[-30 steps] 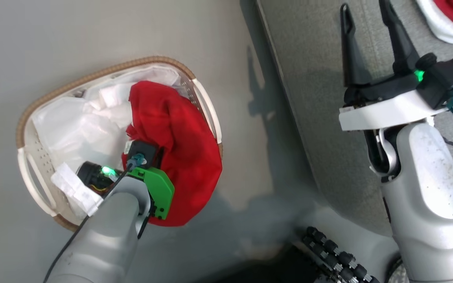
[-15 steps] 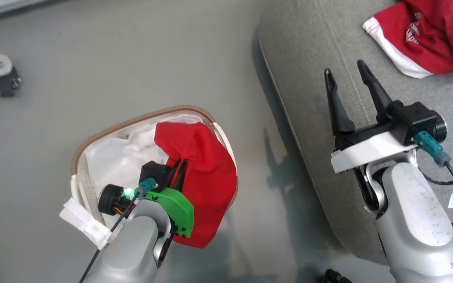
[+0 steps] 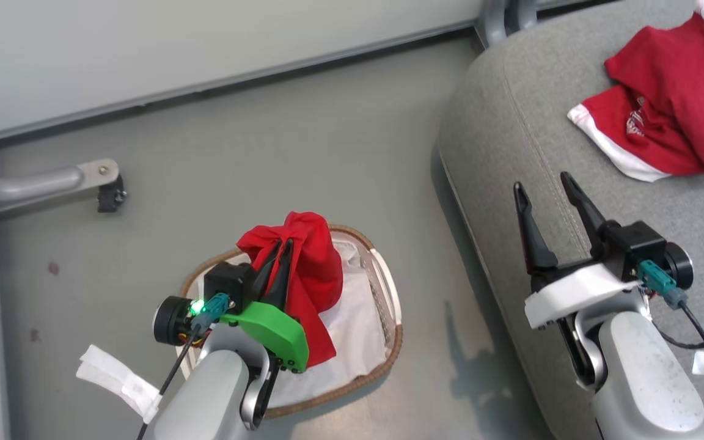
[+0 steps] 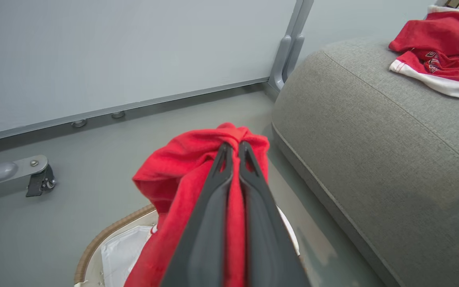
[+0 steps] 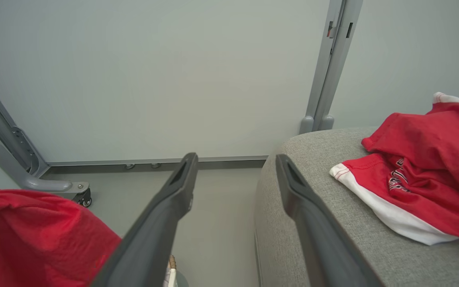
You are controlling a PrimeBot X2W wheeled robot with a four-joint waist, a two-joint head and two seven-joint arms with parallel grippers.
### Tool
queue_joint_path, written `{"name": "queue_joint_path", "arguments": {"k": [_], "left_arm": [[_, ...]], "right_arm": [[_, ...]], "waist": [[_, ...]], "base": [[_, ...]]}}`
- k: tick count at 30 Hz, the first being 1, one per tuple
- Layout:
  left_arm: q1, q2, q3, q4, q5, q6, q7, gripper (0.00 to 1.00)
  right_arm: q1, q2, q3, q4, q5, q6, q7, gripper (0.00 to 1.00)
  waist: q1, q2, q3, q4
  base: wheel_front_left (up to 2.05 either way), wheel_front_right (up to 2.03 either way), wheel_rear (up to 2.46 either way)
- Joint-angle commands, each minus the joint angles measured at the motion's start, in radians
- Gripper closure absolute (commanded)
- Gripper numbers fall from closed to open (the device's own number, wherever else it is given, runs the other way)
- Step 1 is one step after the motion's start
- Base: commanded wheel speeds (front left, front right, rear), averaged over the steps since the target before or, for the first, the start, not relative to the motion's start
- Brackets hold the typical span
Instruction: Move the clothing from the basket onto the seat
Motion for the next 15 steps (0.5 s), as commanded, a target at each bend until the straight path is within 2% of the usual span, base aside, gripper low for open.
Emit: {"name": "queue_joint_path", "arguments": {"k": [1, 15], "left_arm": [[0.020, 0.001, 0.008, -0.023, 0.012, 0.004, -0.004, 1.00], [0.031, 0.001, 0.086, -0.252, 0.020, 0.010, -0.004, 1.00]], "right_arm": [[0.026, -0.004, -0.005, 0.005, -0.006, -0.001, 0.000, 0.00], [0.130, -0.004, 0.012, 0.051, 0.004, -0.001, 0.000, 0.00]], "waist": [[0.0000, 0.0000, -0.078, 0.049], [0.0000, 0.0000, -0.190, 0.087]], "base": [[0.00, 0.00, 0.00], [0.00, 0.00, 0.00]]}}
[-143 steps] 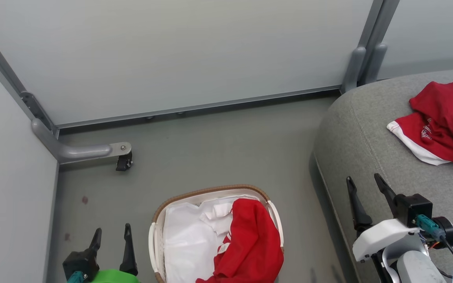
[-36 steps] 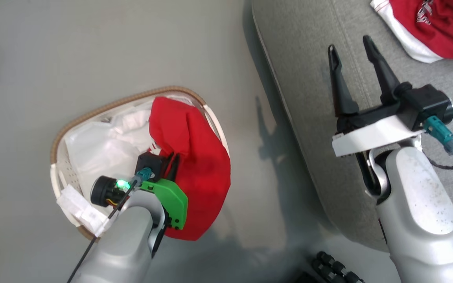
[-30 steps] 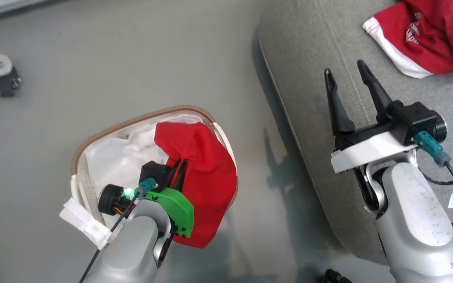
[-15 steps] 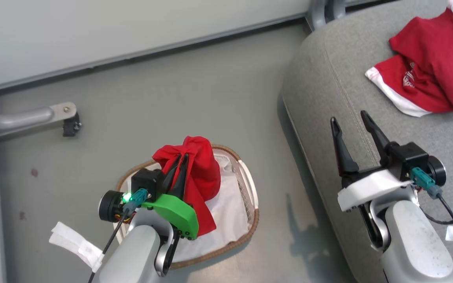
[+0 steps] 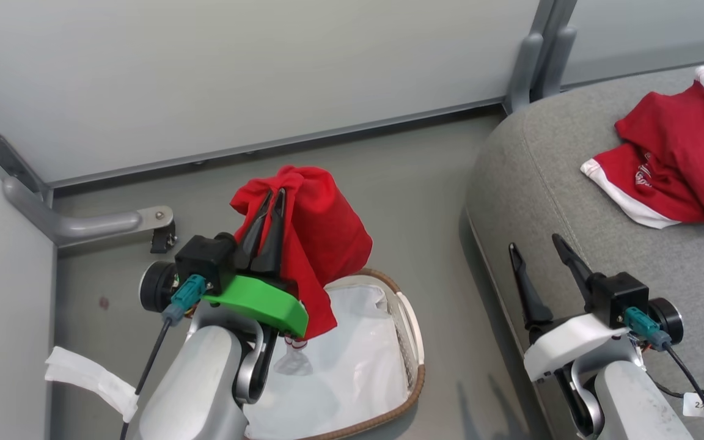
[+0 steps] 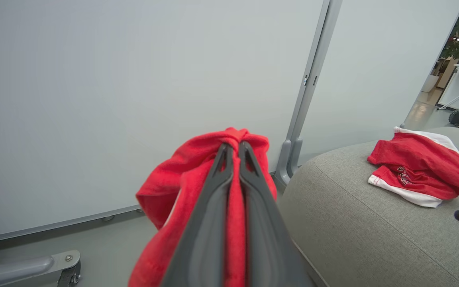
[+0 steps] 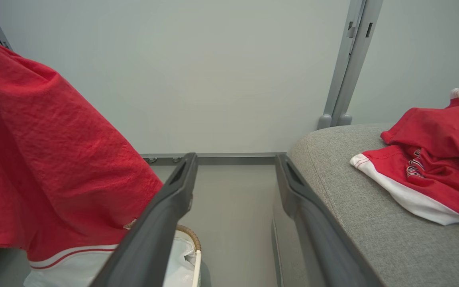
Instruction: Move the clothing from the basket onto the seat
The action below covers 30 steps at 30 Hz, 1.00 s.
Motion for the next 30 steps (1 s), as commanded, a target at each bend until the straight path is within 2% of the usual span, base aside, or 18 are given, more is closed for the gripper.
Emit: {"name": "queue_joint_path", "arguments": {"k": [1, 5, 9, 11, 16, 18, 26, 30], "left_arm": [[0.005, 0.002, 0.009, -0.013, -0.001, 0.005, -0.004, 1.00], [0.011, 0.002, 0.009, -0.043, -0.002, 0.005, -0.004, 1.00], [0.018, 0.002, -0.005, -0.064, -0.011, 0.009, -0.004, 1.00], [0.018, 0.002, -0.017, -0.072, -0.019, 0.012, -0.004, 1.00], [0.018, 0.002, -0.046, -0.081, -0.035, 0.017, -0.004, 1.00], [0.018, 0.002, -0.056, -0.085, -0.039, 0.019, -0.004, 1.00], [0.019, 0.002, -0.088, -0.110, -0.058, 0.024, -0.004, 1.00], [0.009, 0.002, -0.112, -0.121, -0.071, 0.025, -0.004, 1.00]], "right_arm": [[0.021, -0.004, 0.003, 0.006, 0.005, -0.001, 0.000, 0.00], [0.040, -0.004, 0.019, 0.018, 0.002, -0.001, 0.000, 0.00], [0.047, -0.006, 0.102, 0.035, -0.005, -0.001, 0.000, 0.00], [0.037, -0.008, 0.156, 0.040, 0.009, -0.001, 0.000, 0.00], [-0.013, -0.019, 0.383, 0.038, 0.072, -0.001, 0.000, 0.00], [-0.042, -0.025, 0.441, 0.040, 0.106, -0.001, 0.000, 0.00], [-0.192, -0.018, 0.620, 0.106, 0.204, -0.001, 0.000, 0.00], [-0.257, -0.013, 0.660, 0.134, 0.224, -0.001, 0.000, 0.00]], "waist": [[0.0000, -0.0001, -0.027, 0.016], [0.0000, -0.0001, -0.043, 0.023], [0.0000, -0.0001, -0.047, 0.032], [0.0000, -0.0001, -0.045, 0.039], [0.0000, -0.0001, -0.046, 0.062], [0.0000, -0.0001, -0.046, 0.070], [0.0000, -0.0001, -0.034, 0.103], [0.0000, -0.0001, -0.022, 0.122]], "base": [[0.00, 0.00, 0.00], [0.00, 0.00, 0.00], [0.00, 0.00, 0.00], [0.00, 0.00, 0.00], [0.00, 0.00, 0.00], [0.00, 0.00, 0.00], [0.00, 0.00, 0.00], [0.00, 0.00, 0.00]]}}
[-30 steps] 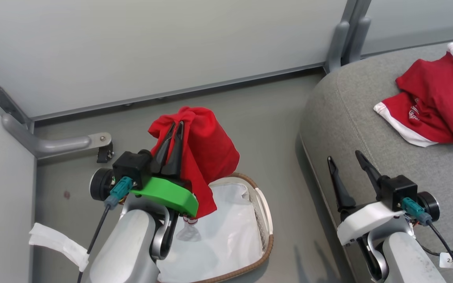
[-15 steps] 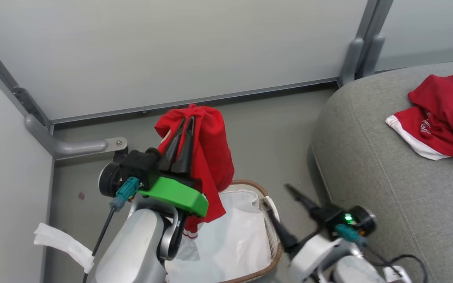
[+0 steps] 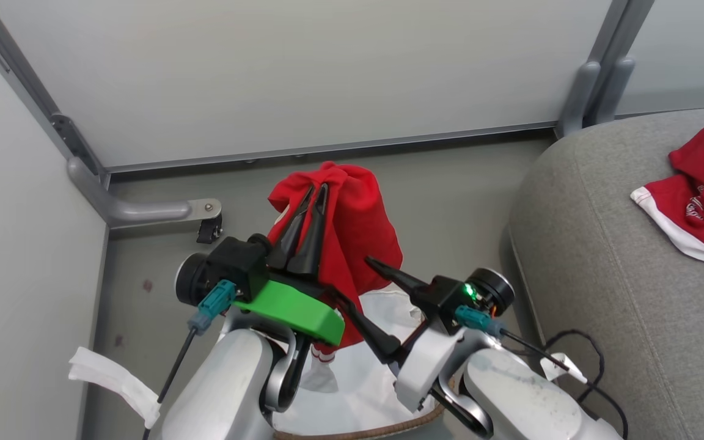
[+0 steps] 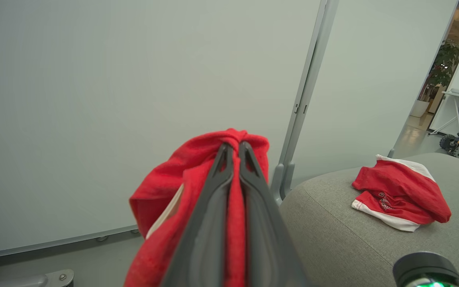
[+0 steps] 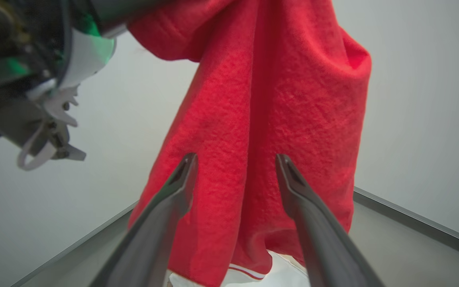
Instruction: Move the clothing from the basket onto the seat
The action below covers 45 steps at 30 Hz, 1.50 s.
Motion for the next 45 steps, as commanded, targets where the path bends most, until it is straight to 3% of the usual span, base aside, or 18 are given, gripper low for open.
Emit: {"name": "queue_joint_path", "arguments": {"k": [1, 11, 12, 13, 15, 23, 32, 38, 42, 45], "left_arm": [[0.002, 0.002, -0.007, -0.006, -0.008, 0.000, -0.004, 1.00], [-0.039, 0.002, -0.080, -0.013, -0.038, 0.010, -0.004, 1.00], [-0.042, 0.002, -0.084, -0.014, -0.042, 0.011, -0.004, 1.00], [-0.046, 0.002, -0.088, -0.015, -0.043, 0.013, -0.004, 1.00], [-0.050, 0.002, -0.098, -0.016, -0.048, 0.016, -0.004, 1.00], [-0.057, 0.002, -0.099, -0.023, -0.050, 0.023, -0.004, 1.00], [-0.046, 0.002, -0.070, -0.009, -0.042, 0.025, -0.005, 1.00], [-0.023, 0.002, -0.045, 0.014, -0.029, 0.016, -0.005, 1.00], [-0.001, 0.002, -0.032, 0.036, -0.018, 0.006, -0.004, 1.00], [0.012, 0.002, -0.027, 0.043, -0.021, 0.001, -0.004, 1.00]], "right_arm": [[-0.020, -0.001, 0.005, 0.010, 0.007, -0.001, 0.000, 0.00], [-0.101, 0.006, 0.065, 0.073, 0.070, -0.001, 0.000, 0.00], [-0.103, 0.006, 0.071, 0.082, 0.078, -0.001, 0.000, 0.15], [-0.104, 0.006, 0.078, 0.089, 0.089, -0.001, 0.000, 0.58], [-0.107, 0.007, 0.096, 0.109, 0.112, -0.001, 0.000, 1.00], [-0.111, 0.006, 0.108, 0.156, 0.143, -0.001, 0.000, 1.00], [-0.033, 0.006, 0.010, 0.187, 0.100, -0.001, 0.000, 1.00], [0.029, 0.006, -0.153, 0.105, 0.033, -0.001, 0.000, 1.00], [0.092, 0.007, -0.320, -0.036, -0.035, -0.001, 0.000, 1.00], [0.118, 0.007, -0.391, -0.104, -0.052, -0.001, 0.000, 1.00]], "waist": [[0.0001, 0.0000, 0.012, 0.013], [0.0001, 0.0000, 0.031, 0.074], [0.0001, 0.0000, 0.031, 0.078], [0.0001, 0.0000, 0.032, 0.083], [0.0001, 0.0000, 0.036, 0.091], [0.0001, 0.0000, 0.053, 0.095], [0.0001, 0.0000, 0.056, 0.058], [0.0001, 0.0000, 0.052, 0.023], [0.0001, 0.0000, 0.051, -0.009], [0.0001, 0.0000, 0.052, -0.028]], "base": [[0.00, 0.00, 0.00], [0.00, 0.00, 0.00], [0.00, 0.00, 0.00], [0.00, 0.00, 0.00], [0.00, 0.00, 0.00], [0.00, 0.00, 0.00], [0.00, 0.00, 0.00], [0.00, 0.00, 0.00], [0.00, 0.00, 0.00], [0.00, 0.00, 0.00]]}}
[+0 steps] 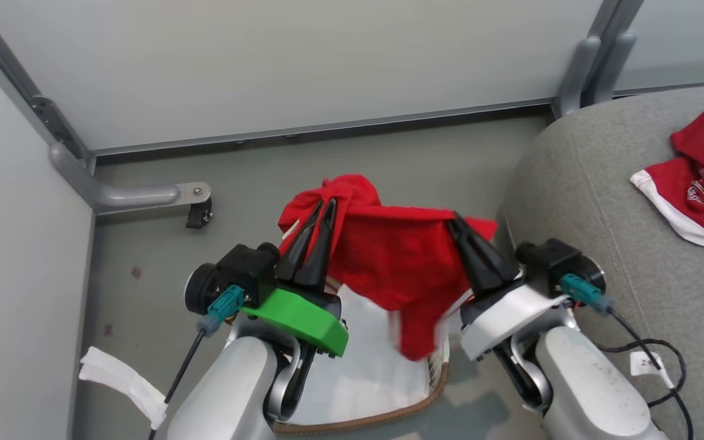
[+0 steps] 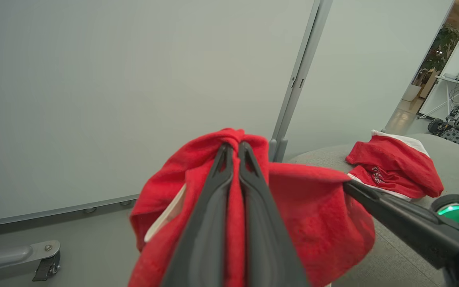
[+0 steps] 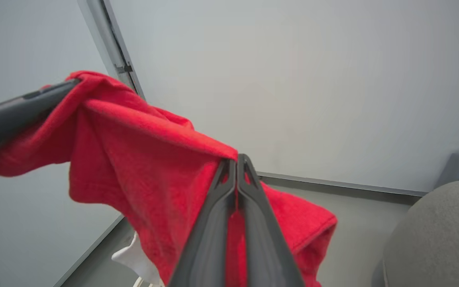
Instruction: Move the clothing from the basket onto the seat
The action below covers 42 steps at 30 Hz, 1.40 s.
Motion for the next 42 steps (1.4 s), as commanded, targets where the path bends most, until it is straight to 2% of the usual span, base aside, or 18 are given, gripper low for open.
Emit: {"name": "queue_joint_path", "arguments": {"k": [1, 2, 3, 4, 10, 11, 16, 28, 30, 36, 42], "left_arm": [[0.020, 0.003, 0.012, -0.001, 0.011, 0.001, -0.004, 1.00], [0.026, 0.004, 0.017, -0.003, 0.012, 0.002, -0.004, 1.00], [0.032, 0.004, 0.024, -0.004, 0.012, 0.004, -0.004, 0.76], [0.037, 0.004, 0.026, 0.002, 0.015, 0.004, -0.004, 0.00], [0.051, 0.004, 0.067, 0.024, 0.064, -0.007, -0.002, 0.00], [0.055, 0.004, 0.087, 0.030, 0.081, -0.014, -0.002, 0.00], [0.066, 0.004, 0.126, 0.045, 0.116, -0.034, -0.002, 0.00], [0.084, 0.004, 0.167, 0.071, 0.168, -0.067, -0.002, 0.00], [0.085, 0.004, 0.167, 0.074, 0.171, -0.071, -0.002, 0.00], [0.058, 0.005, 0.128, 0.092, 0.159, -0.088, -0.002, 0.00], [0.040, 0.004, 0.107, 0.110, 0.161, -0.094, -0.002, 0.00]], "right_arm": [[0.022, -0.005, -0.039, -0.042, -0.006, -0.001, 0.000, 1.00], [0.028, -0.005, -0.054, -0.060, -0.010, -0.001, 0.000, 1.00], [0.033, -0.005, -0.065, -0.076, -0.010, -0.002, 0.000, 1.00], [0.038, -0.006, -0.074, -0.088, -0.010, -0.002, 0.000, 1.00], [0.041, -0.004, -0.096, -0.142, -0.002, -0.001, -0.001, 1.00], [0.034, -0.004, -0.102, -0.164, 0.003, -0.001, -0.001, 1.00], [0.020, -0.004, -0.107, -0.201, 0.021, -0.001, -0.001, 1.00], [0.061, -0.004, -0.160, -0.274, 0.065, -0.001, -0.001, 1.00], [0.069, -0.004, -0.180, -0.284, 0.070, -0.001, -0.001, 1.00], [0.115, -0.004, -0.285, -0.326, 0.064, -0.001, -0.001, 1.00], [0.100, -0.004, -0.368, -0.375, -0.004, -0.001, -0.001, 1.00]], "waist": [[0.0000, 0.0000, 0.001, -0.029], [0.0000, 0.0000, 0.001, -0.038], [0.0000, 0.0000, 0.001, -0.048], [0.0000, 0.0000, 0.001, -0.056], [0.0000, 0.0000, 0.020, -0.136], [0.0000, 0.0000, 0.030, -0.177], [0.0000, 0.0000, 0.048, -0.289], [0.0000, 0.0000, 0.069, -0.513], [0.0000, 0.0000, 0.070, -0.537], [0.0000, 0.0000, 0.080, -0.552], [0.0000, 0.0000, 0.100, -0.559]], "base": [[0.00, 0.00, 0.00], [0.00, 0.00, 0.00], [0.00, 0.00, 0.00], [0.00, 0.00, 0.00], [0.00, 0.00, 0.00], [0.00, 0.00, 0.00], [0.00, 0.00, 0.00], [0.00, 0.00, 0.00], [0.00, 0.00, 0.00], [0.00, 0.00, 0.00], [0.00, 0.00, 0.00]]}}
